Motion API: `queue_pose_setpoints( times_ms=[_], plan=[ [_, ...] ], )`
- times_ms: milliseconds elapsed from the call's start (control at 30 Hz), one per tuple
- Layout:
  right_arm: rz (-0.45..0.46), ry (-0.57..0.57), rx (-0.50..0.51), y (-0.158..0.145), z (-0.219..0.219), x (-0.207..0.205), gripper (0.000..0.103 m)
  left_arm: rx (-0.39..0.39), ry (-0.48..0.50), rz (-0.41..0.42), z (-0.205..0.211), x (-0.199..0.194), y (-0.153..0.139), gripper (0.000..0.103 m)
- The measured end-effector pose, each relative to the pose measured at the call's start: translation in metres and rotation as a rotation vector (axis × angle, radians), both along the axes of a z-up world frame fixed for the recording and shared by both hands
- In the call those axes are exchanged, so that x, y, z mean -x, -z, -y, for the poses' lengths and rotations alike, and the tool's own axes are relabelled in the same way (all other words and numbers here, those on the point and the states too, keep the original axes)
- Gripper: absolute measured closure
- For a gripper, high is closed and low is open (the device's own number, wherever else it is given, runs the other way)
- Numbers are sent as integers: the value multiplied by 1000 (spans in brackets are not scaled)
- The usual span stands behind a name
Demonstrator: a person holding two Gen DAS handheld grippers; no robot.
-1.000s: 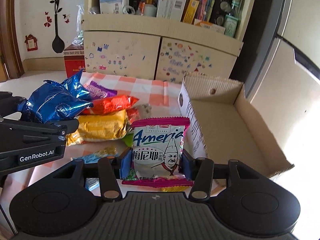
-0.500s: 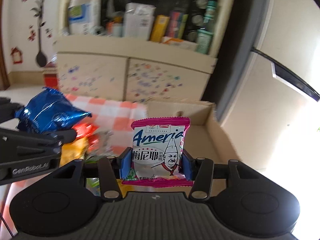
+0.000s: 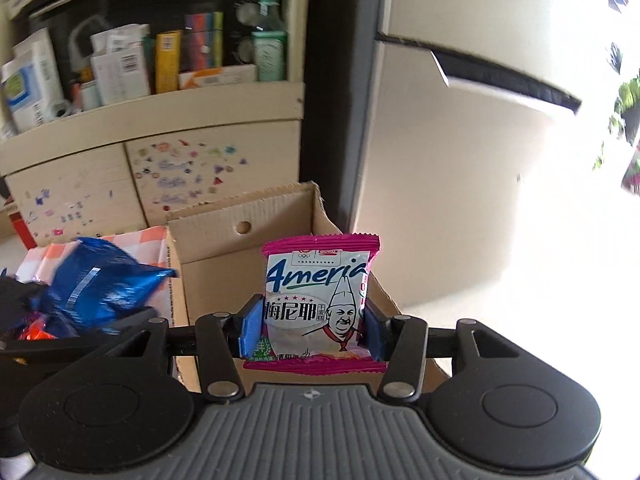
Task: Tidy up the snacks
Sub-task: 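Carry both packets into the cardboard box and open both tools, then move both tools back over the remaining snack packets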
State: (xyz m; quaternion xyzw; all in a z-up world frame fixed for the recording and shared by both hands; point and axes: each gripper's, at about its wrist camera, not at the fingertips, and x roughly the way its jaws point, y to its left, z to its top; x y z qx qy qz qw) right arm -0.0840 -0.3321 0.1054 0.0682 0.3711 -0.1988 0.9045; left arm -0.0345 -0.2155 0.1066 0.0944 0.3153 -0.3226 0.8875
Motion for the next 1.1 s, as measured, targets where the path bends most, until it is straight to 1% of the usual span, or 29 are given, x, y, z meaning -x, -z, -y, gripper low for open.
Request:
queue_pose_setpoints(
  times_ms=[167,233,267,300,333,367,400,533,633,800,900,1033,1100],
  plan=[
    [-13,62,-58,6,13,-6,46,26,36,-65,31,-7,16,45],
    [-12,90,-80,8,19,-8,43,20,49,-91,40,-9,21,37],
    [-8,98,-93,8,22,-7,40,16,52,-95,43,-9,23,32],
    [-3,101,-105,9,23,-7,35,18,57,-95,45,-8,23,24],
    [0,106,-111,8,25,-9,32,19,63,-96,46,-7,23,20],
    [0,112,-112,8,25,-10,29,18,65,-91,45,-6,22,13],
    [1,114,-112,8,25,-10,28,14,63,-85,45,-5,21,11],
    [10,98,-128,7,23,-12,27,-3,71,-72,35,-6,16,11],
    [14,74,-138,7,20,-14,26,-33,48,-88,25,-11,16,10],
    [23,38,-168,9,15,-17,25,-56,22,-91,-1,-17,18,10],
    [27,8,-183,9,9,-19,25,-46,-1,-107,-19,-21,17,10],
    [24,-42,-184,10,-1,-23,25,-53,-31,-94,-45,-26,16,10],
    [21,-66,-181,11,-6,-27,25,-46,-48,-101,-56,-30,16,10]
  ],
)
